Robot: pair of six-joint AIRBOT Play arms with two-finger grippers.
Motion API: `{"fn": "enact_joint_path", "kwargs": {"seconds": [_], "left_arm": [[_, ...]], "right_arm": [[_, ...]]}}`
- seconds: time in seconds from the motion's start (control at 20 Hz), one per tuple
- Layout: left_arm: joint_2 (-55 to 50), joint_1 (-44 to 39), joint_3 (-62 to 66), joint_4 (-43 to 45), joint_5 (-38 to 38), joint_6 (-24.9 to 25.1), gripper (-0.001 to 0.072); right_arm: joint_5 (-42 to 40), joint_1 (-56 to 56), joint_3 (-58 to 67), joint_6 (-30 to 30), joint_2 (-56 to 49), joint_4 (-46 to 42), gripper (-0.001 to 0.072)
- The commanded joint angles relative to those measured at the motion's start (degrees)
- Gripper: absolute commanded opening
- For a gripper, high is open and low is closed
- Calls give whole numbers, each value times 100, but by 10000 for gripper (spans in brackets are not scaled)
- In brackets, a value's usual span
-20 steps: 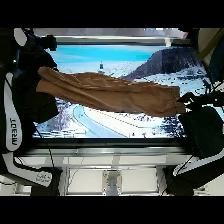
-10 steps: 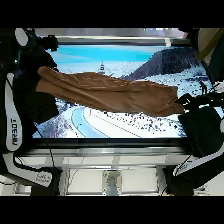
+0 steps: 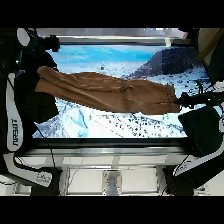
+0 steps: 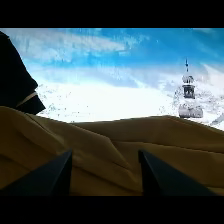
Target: Fold the clothes and pants, and hang the long-sleeved shirts on hangers.
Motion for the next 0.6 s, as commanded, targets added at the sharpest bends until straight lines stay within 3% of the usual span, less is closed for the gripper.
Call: {"fn": "enact_joint_path", "kwargs": {"seconds": [0.0,0.05,0.1,0.15,0.2,0.35,0.55], "left_arm": [[-11,-177,-2,-33,2,7,399],[-33,-282,-2,-33,2,7,399],[-72,-389,-2,-37,-22,4,347],[-131,-529,-2,-37,-133,13,146],[-212,-678,-2,-83,-278,116,41],[-540,-1215,-2,-870,-505,560,12],[-1091,-2041,-2,-1668,-507,743,11]], "right_arm": [[179,-13,9,-28,352,92,20],[179,-35,50,-24,535,96,20],[236,-85,160,-20,732,96,20],[295,-118,289,-7,911,111,20],[376,-118,444,-4,1099,118,20],[684,-24,925,101,1530,269,20],[859,509,1517,328,1646,754,19]]}}
